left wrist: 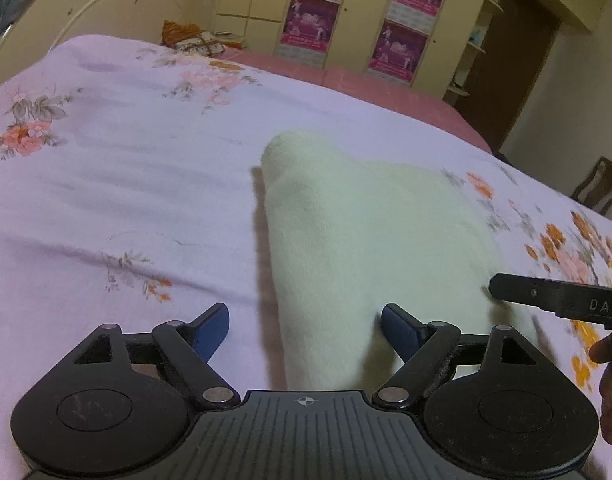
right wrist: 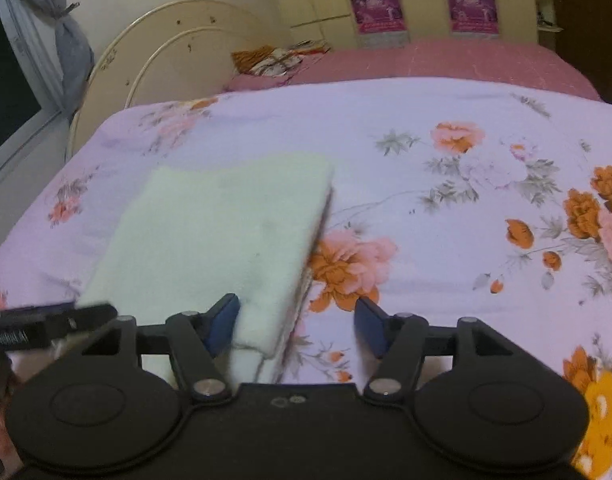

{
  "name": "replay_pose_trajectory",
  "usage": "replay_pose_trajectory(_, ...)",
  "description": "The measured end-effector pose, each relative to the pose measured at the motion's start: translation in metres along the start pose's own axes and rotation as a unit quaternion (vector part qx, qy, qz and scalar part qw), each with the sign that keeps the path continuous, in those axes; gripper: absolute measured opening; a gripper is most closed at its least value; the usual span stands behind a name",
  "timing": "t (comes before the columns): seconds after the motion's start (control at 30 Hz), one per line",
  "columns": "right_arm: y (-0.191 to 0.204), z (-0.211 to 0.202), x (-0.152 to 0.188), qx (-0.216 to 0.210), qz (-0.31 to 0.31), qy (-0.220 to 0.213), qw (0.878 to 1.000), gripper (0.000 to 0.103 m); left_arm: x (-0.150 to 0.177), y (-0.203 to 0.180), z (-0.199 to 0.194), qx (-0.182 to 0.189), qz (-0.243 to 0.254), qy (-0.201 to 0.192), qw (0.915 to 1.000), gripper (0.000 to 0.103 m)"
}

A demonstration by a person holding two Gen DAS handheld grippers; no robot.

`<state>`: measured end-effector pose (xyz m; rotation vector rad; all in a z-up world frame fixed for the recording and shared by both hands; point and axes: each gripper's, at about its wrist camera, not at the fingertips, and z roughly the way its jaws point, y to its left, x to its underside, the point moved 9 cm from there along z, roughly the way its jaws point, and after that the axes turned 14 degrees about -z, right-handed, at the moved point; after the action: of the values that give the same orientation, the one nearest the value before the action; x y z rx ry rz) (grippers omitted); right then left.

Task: Fold small clothes
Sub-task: 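Press the folded sweater bundle flat with both open grippers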

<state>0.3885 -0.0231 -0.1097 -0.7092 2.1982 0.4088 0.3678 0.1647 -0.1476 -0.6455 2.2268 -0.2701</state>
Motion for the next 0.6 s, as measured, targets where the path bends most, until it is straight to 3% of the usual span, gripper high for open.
replay_pose_trajectory(0.27, 0.022, -0.042, 0.028, 0.010, 0.007, -0.004, 1.000, 0.065, 0.029, 0.002, -0.033, 0.004, 0.014, 0.004, 0.9999, 0.083)
replay_pose_trajectory(0.47, 0.026, -0.027, 0.062, 0.037, -0.012, 0.061, 0.997, 0.066, 0.053, 0.005, -0.034, -0.005, 0.027, 0.016, 0.9995, 0.083)
replay_pose_trajectory(0.6, 0.025, -0.033, 0.067, 0.044, -0.002, 0.047, 0.998, 0.064, 0.059, 0.006, -0.042, -0.002, 0.028, 0.012, 0.9995, 0.083)
